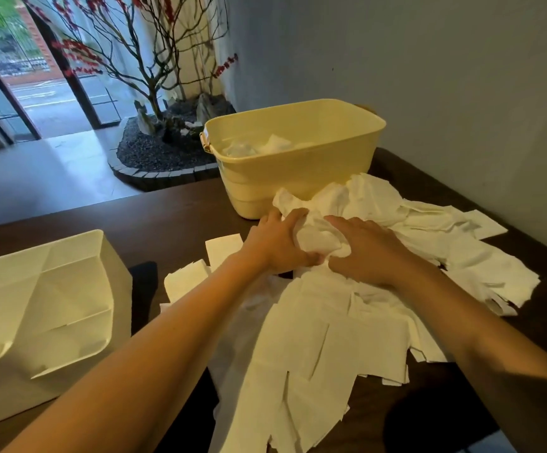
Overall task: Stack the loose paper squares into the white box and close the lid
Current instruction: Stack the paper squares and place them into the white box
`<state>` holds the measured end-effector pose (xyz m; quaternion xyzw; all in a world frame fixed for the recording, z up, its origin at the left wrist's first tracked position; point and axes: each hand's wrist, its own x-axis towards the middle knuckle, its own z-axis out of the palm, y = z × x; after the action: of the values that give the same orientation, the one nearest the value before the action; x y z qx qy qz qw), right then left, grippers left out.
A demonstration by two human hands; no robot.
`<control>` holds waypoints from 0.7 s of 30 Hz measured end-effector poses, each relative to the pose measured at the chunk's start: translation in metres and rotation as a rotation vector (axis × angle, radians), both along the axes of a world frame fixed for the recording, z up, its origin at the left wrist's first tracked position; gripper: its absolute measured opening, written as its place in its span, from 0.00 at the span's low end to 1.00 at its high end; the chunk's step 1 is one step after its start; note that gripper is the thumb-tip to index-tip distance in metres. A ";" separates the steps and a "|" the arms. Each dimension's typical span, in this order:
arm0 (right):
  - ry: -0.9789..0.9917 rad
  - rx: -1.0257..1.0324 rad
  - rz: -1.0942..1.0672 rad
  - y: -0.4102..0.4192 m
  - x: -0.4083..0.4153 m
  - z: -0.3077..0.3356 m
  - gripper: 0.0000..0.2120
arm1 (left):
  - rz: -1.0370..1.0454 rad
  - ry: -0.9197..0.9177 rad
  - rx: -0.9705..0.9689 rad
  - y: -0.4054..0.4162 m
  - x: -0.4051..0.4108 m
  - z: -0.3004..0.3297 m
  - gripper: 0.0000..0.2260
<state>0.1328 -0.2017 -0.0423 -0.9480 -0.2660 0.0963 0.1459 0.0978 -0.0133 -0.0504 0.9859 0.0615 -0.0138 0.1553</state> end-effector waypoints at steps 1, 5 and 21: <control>-0.047 0.005 -0.007 0.001 0.000 -0.002 0.33 | 0.004 -0.035 -0.017 -0.001 0.001 -0.003 0.42; -0.191 0.017 -0.033 0.007 -0.001 -0.006 0.24 | 0.013 -0.099 -0.157 -0.004 0.005 -0.007 0.36; 0.087 0.423 -0.050 0.031 -0.007 0.032 0.41 | 0.088 -0.320 -0.868 0.021 -0.046 0.048 0.05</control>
<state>0.1256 -0.1703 -0.0107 -0.8975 -0.2500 0.0756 0.3553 0.0523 0.0079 -0.0028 0.8160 0.0669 0.1209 0.5614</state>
